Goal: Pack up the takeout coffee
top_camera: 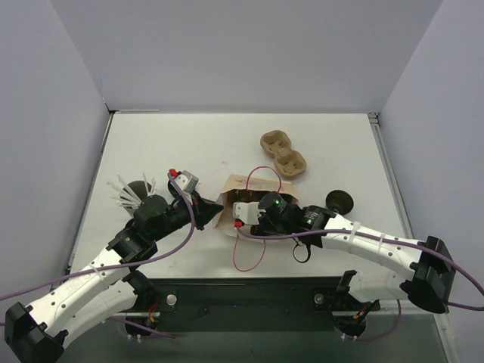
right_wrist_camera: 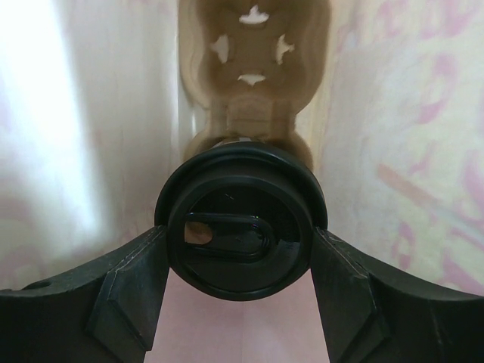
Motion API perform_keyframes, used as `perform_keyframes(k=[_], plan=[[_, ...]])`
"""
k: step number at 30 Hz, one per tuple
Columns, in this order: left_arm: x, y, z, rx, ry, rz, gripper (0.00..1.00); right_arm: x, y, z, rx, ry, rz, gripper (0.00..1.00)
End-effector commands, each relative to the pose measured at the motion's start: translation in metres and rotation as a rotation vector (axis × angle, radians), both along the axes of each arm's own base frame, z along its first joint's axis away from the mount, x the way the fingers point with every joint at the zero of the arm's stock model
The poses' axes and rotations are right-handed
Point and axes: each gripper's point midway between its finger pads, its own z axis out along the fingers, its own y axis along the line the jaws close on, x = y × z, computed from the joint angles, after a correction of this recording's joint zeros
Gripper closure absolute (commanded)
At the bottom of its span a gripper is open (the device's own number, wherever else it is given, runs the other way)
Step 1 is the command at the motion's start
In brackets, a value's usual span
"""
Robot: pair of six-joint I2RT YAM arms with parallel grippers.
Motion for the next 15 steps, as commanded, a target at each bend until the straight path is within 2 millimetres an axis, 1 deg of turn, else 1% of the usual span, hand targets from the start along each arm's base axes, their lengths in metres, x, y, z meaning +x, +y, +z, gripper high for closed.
perform_keyframes(k=[1, 2, 6, 11, 15], plan=[[-0.002, -0.005, 0.02, -0.072, -0.039, -0.016, 1.0, 0.004, -0.01, 0.003, 0.002, -0.036, -0.012, 0.6], [-0.002, -0.006, 0.019, -0.071, -0.035, -0.017, 1.0, 0.002, -0.012, 0.0, -0.018, -0.024, -0.002, 0.6], [-0.001, -0.006, 0.017, -0.077, -0.042, -0.017, 1.0, 0.005, -0.014, 0.003, -0.027, -0.031, -0.011, 0.6], [-0.003, -0.008, 0.015, -0.069, -0.033, -0.032, 1.0, 0.015, -0.009, 0.012, -0.039, -0.069, -0.012, 0.6], [-0.004, -0.007, 0.017, -0.07, -0.038, -0.036, 1.0, 0.021, -0.007, 0.007, -0.054, -0.08, -0.008, 0.6]])
